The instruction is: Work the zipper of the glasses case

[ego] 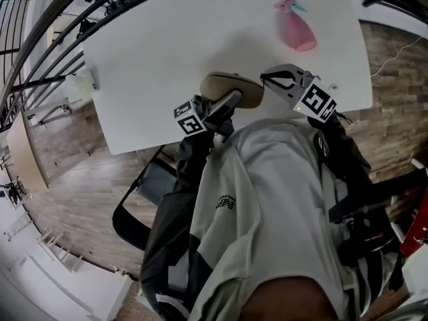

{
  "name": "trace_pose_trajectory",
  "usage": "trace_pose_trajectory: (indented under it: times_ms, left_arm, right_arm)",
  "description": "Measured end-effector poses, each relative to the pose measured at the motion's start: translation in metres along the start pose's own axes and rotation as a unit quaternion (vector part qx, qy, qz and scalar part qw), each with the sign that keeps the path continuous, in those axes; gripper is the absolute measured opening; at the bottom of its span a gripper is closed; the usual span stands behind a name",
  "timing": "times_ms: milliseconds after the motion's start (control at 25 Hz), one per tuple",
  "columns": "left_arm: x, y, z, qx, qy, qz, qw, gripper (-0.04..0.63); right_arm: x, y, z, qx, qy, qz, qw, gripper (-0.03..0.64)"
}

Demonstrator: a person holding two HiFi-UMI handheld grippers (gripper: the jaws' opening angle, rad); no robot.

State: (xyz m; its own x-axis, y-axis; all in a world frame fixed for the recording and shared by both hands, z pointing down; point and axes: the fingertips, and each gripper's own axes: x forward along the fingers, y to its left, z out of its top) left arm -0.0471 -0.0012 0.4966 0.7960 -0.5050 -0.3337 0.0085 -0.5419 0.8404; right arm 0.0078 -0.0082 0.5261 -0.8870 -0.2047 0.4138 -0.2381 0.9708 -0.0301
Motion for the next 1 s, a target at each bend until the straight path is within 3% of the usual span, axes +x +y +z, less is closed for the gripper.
trace_pose_trajectory:
  times_ms: [360,560,720,800,880,1000]
  left_arm:
    - [0.004,0.001,-0.011,0.031,0.031,0.014,0.9989,0.311]
    - [-0.007,0.007,-0.010,0.019,0.033,0.021,0.9991,0.311]
    - [-0.005,0.010,-0.015,0.004,0.032,0.017,0.9993,0.313]
    - [-0.001,0.011,-0.026,0.000,0.065,0.015,0.9978,0.311]
    - [0.007,0.012,-0.046,0.002,0.128,0.014,0.9916,0.311]
    - [0.015,0.015,-0.091,0.024,0.252,0.009,0.9675,0.311]
  right_arm:
    - [-0.001,-0.006,-0.011,0.014,0.007,-0.021,1.000,-0.006]
    - [-0.004,-0.001,-0.004,-0.026,0.022,-0.026,0.999,-0.006]
    - [-0.003,-0.007,-0.002,-0.025,0.023,-0.041,0.999,-0.006]
    - [0.004,-0.006,-0.006,-0.014,0.022,-0.026,0.999,-0.006]
    - [0.012,-0.003,-0.003,-0.015,0.019,-0.006,1.000,-0.006]
    - [0.025,-0.006,0.014,-0.033,0.009,0.003,0.999,-0.006]
